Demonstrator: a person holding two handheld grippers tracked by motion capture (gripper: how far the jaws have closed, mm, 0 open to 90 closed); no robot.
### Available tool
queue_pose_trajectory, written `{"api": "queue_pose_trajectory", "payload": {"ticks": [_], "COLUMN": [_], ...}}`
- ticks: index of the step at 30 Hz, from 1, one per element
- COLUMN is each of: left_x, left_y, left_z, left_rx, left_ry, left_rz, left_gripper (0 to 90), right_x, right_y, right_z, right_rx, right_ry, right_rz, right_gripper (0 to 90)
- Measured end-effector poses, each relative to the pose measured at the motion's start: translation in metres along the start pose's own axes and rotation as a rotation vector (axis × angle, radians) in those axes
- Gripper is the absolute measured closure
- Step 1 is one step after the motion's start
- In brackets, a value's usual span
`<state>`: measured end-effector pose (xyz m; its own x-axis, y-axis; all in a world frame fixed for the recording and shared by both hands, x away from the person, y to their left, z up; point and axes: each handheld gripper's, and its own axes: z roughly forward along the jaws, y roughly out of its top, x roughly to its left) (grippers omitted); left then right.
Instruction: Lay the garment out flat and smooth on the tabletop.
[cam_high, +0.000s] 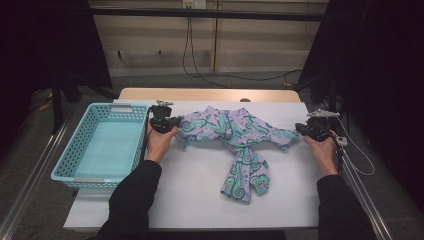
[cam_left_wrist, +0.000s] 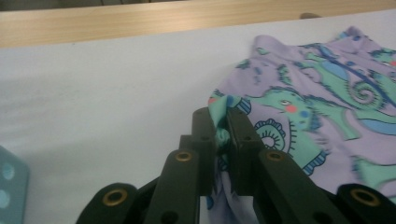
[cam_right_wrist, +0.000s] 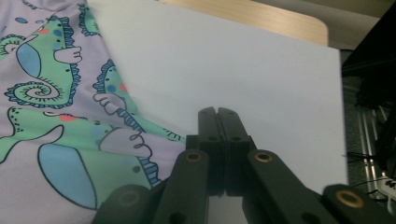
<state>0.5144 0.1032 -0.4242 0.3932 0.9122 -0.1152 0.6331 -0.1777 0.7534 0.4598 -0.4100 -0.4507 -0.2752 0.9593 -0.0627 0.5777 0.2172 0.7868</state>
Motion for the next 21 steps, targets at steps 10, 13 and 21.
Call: {"api": "queue_pose_trajectory", "payload": {"ticks": [10, 13, 21], "left_x": [-0.007, -0.012, -0.026], "left_y": [-0.003, -0.008, -0.046], "left_z": [-0.004, -0.014, -0.021], "left_rx": [-0.030, -0.054, 0.056], "left_ry": [0.027, -0.002, -0.167], "left_rz": [-0.021, 0.038, 0.187], "left_gripper": [50.8, 51.3, 73.5], "right_x": [-0.001, 0.008, 0.058], "right_y": [-0.007, -0.007, -0.016], "right_z": [-0.001, -0.012, -0.055], "right_rx": [0.025, -0.002, -0.059], "right_ry": [0.018, 0.053, 0.269], "right_rz": [-0.014, -0.029, -0.103], "right_gripper": [77.3, 75.3, 83.6]}}
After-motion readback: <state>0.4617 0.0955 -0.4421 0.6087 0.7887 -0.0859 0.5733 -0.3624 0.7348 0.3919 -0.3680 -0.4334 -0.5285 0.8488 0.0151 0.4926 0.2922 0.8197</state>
